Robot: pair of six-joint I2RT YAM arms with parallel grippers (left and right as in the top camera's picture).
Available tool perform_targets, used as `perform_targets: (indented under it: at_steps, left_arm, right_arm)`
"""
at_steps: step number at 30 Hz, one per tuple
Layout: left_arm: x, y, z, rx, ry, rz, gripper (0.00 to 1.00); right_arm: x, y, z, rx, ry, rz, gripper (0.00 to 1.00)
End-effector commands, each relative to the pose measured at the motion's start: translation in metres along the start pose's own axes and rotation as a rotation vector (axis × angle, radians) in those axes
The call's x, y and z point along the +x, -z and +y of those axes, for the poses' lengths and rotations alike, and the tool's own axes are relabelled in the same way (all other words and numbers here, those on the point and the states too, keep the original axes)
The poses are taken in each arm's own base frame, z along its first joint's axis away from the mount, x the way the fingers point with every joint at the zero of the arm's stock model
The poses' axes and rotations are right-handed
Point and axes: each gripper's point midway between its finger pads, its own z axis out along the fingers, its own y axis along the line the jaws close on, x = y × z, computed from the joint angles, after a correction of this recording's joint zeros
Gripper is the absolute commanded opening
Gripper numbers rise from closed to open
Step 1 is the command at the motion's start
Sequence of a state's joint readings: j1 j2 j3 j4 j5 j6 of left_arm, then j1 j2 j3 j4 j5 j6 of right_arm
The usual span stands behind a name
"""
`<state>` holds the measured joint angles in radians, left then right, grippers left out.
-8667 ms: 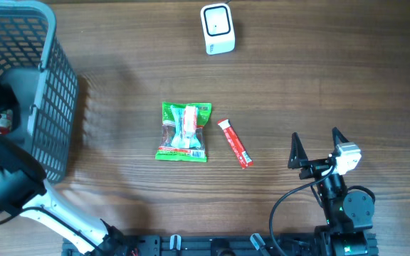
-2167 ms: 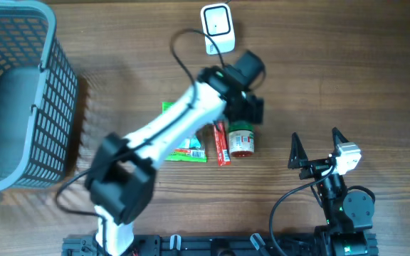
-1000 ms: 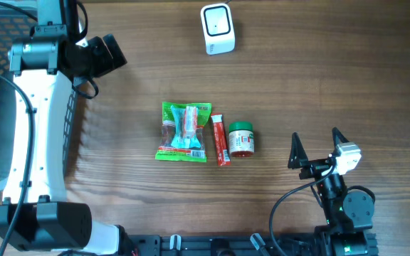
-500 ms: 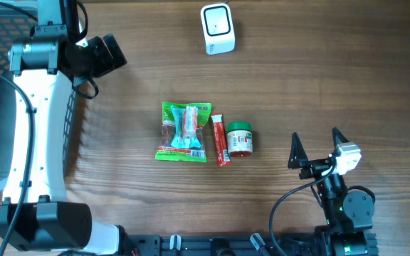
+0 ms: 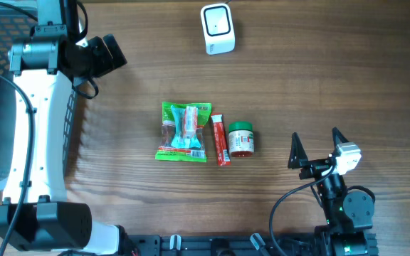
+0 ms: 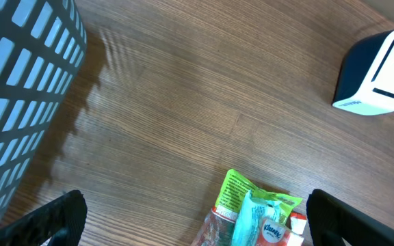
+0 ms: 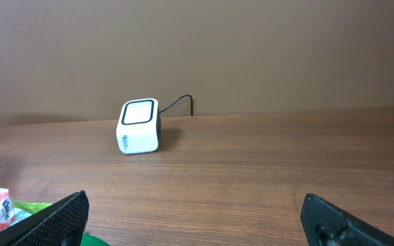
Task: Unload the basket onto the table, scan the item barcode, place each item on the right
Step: 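Raise the right arm toward the items on the table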
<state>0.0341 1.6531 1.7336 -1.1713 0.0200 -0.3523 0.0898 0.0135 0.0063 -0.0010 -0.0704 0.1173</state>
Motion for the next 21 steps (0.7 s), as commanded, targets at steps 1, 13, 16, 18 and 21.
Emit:
perform_targets:
  at_steps: [1, 13, 16, 18, 21]
  left_arm:
    - [0.000, -0.001, 0.003, -0.009, -0.013, 0.001, 1.00]
    - [0.000, -0.001, 0.003, -0.009, -0.013, 0.001, 1.00]
    - [0.000, -0.001, 0.003, -0.009, -0.013, 0.000, 1.00]
    - [0.000, -0.001, 0.003, -0.009, -0.013, 0.000, 1.00]
    - [0.000, -0.001, 0.003, -0.009, -0.013, 0.000, 1.00]
  right_arm:
    - [-0.002, 0.000, -0.001, 0.006, -0.017, -0.008, 1.00]
    - [-0.002, 0.000, 0.004, -0.029, -0.364, -0.002, 1.00]
    - [-0.002, 0.001, 0.010, -0.058, -0.353, 0.006, 1.00]
    - [-0.001, 0.001, 0.010, -0.054, -0.354, 0.020, 1.00]
    - [-0.007, 0.003, 0.010, -0.049, -0.355, 0.033, 1.00]
